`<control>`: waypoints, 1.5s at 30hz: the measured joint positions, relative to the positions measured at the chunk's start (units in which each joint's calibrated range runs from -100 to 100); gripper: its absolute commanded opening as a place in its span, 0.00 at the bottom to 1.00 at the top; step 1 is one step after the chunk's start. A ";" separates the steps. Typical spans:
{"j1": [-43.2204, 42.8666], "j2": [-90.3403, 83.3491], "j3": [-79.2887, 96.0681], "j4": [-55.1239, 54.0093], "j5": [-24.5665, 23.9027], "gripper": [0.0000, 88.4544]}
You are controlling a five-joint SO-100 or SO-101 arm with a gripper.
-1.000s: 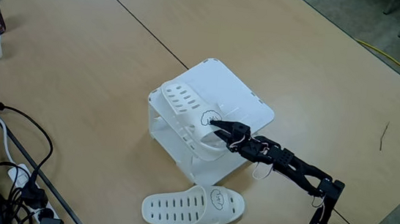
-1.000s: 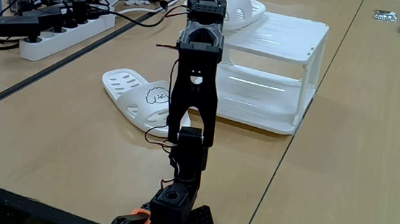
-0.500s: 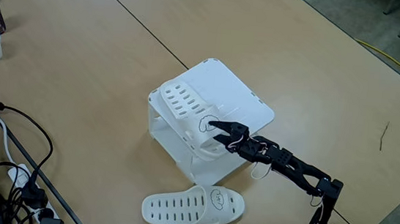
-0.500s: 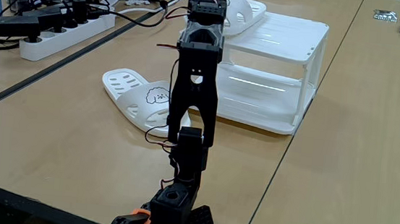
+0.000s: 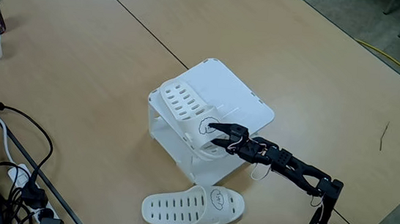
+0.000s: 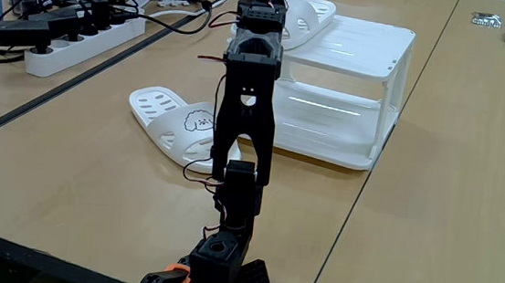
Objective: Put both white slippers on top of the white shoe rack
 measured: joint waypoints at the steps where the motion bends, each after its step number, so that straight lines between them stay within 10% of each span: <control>1: 0.00 -0.16 0.63 0.00 0.00 0.24; 45: -9.44 -24.00 26.24 -0.09 0.00 0.25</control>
